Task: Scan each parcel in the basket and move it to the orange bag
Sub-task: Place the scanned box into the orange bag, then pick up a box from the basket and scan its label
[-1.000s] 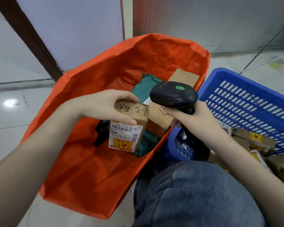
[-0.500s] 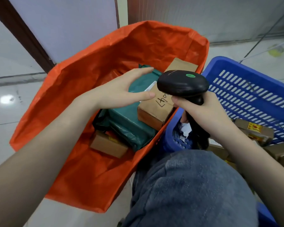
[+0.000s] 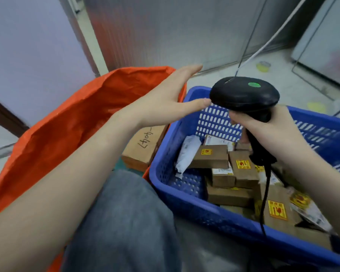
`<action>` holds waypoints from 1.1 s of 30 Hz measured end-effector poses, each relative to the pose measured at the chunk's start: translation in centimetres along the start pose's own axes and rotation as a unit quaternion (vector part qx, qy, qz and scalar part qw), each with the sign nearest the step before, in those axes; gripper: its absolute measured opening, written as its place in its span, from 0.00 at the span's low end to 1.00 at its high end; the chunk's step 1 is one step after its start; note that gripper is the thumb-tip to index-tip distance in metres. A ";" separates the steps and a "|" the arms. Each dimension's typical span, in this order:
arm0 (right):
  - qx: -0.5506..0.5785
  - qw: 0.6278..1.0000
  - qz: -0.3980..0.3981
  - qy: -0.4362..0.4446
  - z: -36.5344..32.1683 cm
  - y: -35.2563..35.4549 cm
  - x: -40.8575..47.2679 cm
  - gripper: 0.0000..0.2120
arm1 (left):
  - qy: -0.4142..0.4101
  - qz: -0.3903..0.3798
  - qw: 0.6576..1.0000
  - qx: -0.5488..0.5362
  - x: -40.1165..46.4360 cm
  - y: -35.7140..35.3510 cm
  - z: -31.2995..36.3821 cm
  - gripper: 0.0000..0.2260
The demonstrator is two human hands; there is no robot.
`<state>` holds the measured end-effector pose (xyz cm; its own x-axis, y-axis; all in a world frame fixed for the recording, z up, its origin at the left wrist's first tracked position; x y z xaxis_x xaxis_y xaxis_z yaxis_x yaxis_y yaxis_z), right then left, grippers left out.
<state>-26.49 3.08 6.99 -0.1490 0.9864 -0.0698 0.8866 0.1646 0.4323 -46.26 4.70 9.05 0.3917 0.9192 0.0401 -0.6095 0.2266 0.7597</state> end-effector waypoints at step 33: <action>0.083 0.972 0.079 -0.207 28.2 12.3 -2.2 0.10 | 0.188 -0.423 0.886 -0.024 12.8 -40.7 -1.3 0.42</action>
<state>-2.88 3.05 -12.89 0.1542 0.9099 -0.3852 0.9473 -0.0254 0.3192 -17.34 7.71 -22.16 0.4708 0.4540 -0.7565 -0.2397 0.8910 0.3855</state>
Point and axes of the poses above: each hand's wrist, its own x-axis towards the middle knuckle, its own y-axis out of the back of the hand, z = x × y, the point moved 4 cm from there along x, towards the middle knuckle, and after that the axes turned 8 degrees about -z, right-handed, at the moved point
